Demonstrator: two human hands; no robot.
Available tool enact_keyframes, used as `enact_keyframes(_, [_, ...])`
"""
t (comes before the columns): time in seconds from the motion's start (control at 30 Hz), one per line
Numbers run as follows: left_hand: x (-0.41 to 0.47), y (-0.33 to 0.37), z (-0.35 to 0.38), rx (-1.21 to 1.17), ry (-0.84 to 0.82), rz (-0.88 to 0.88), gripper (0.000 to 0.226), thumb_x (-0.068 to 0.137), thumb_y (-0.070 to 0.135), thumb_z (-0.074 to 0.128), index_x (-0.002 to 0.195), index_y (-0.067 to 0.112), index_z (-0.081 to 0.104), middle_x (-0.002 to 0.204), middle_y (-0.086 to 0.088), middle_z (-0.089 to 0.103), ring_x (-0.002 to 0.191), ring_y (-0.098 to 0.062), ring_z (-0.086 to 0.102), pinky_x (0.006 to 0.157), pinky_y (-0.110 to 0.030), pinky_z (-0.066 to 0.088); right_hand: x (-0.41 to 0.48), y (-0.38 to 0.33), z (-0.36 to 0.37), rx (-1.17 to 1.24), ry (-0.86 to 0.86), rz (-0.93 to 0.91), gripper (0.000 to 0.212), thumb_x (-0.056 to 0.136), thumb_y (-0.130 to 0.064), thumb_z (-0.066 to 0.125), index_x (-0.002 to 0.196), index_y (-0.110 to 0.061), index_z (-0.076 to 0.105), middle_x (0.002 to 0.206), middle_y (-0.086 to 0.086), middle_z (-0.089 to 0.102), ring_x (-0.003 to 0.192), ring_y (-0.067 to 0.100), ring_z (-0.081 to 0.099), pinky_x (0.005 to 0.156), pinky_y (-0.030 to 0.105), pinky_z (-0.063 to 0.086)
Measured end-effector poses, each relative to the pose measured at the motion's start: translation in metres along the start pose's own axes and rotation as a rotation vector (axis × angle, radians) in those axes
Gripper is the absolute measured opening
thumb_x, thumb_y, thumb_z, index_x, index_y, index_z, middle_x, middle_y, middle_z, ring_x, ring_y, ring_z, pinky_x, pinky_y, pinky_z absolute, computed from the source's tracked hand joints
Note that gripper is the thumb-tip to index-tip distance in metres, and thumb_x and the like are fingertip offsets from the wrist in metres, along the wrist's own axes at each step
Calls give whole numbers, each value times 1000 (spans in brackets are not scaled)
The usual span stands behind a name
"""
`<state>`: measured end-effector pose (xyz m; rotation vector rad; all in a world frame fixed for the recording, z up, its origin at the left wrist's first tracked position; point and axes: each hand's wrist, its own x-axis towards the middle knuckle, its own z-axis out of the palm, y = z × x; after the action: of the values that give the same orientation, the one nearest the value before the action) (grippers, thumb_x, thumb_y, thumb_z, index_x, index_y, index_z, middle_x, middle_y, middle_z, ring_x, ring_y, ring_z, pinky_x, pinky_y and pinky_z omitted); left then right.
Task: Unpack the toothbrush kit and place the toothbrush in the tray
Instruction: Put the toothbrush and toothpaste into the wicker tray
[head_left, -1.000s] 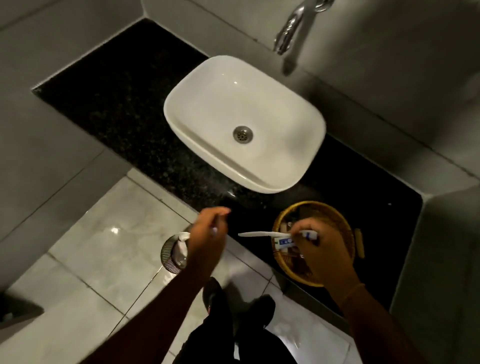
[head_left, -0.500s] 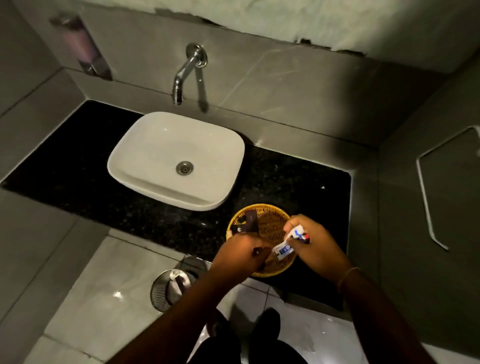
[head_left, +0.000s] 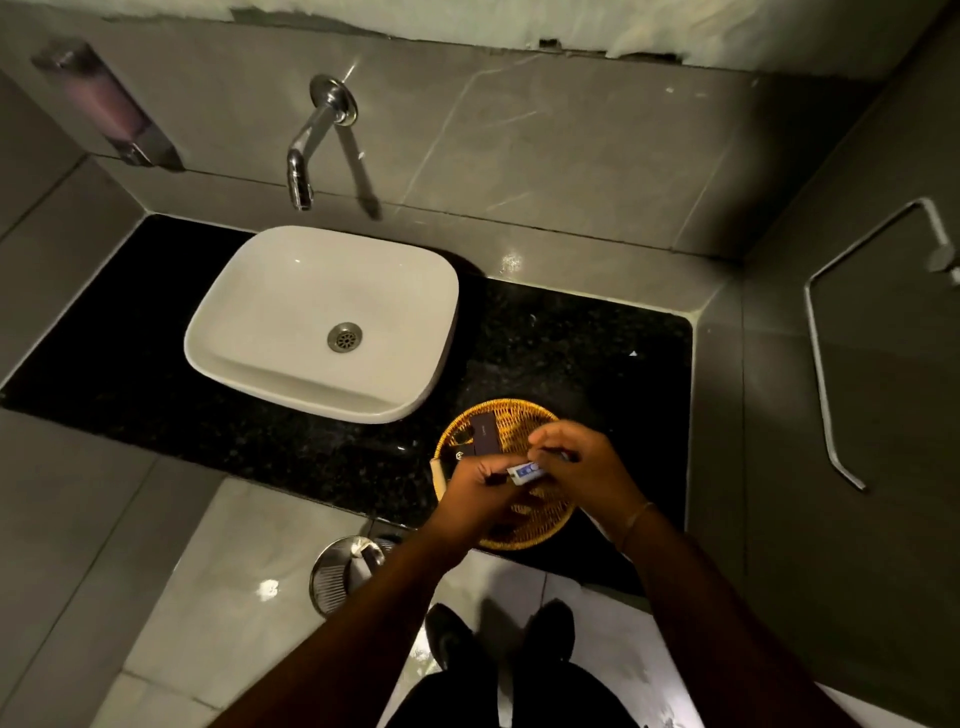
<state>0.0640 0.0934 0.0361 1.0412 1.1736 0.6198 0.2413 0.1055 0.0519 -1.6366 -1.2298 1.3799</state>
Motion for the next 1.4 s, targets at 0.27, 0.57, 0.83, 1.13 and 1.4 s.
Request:
enact_keyframes(0.27, [45, -35, 26, -131, 307, -234, 25, 109, 10, 68, 133, 9, 76, 109, -14, 83, 74, -18, 78, 58, -26, 65, 38, 39, -37, 456, 421, 332, 34, 95, 14, 51, 82, -15, 65, 83, 9, 66, 70, 21, 64, 62, 34, 57])
enact_keyframes(0.57, [42, -57, 28, 256, 248, -174, 22, 112, 16, 62, 119, 31, 76, 120, -8, 76, 98, -22, 81, 93, -47, 68, 10, 107, -50, -159, 241, 545, 23, 96, -11, 67, 119, -12, 68, 122, 18, 70, 104, 32, 67, 91, 45, 58])
enact_keyframes(0.83, [43, -56, 13, 368, 181, -136, 25, 113, 16, 60, 131, 18, 77, 131, -17, 74, 118, -39, 73, 103, -56, 64, 9, 119, -37, -750, 92, 408, 21, 99, -21, 67, 118, -14, 73, 120, 11, 71, 114, 32, 69, 98, 48, 58])
enact_keyframes(1.13, [50, -58, 11, 395, 43, -139, 33, 113, 12, 58, 144, 15, 72, 143, -12, 72, 119, -29, 73, 111, -51, 60, -5, 93, -22, -716, 226, 191, 31, 108, -31, 52, 84, -15, 65, 89, 2, 60, 74, 17, 62, 68, 35, 53])
enact_keyframes(1.4, [48, -53, 17, 225, -64, -125, 30, 115, 19, 58, 130, 3, 78, 112, -8, 86, 82, 12, 76, 75, -8, 58, 26, 34, 8, -63, 25, 182, 20, 105, -19, 60, 111, -12, 78, 107, 8, 74, 100, 20, 72, 62, 11, 54])
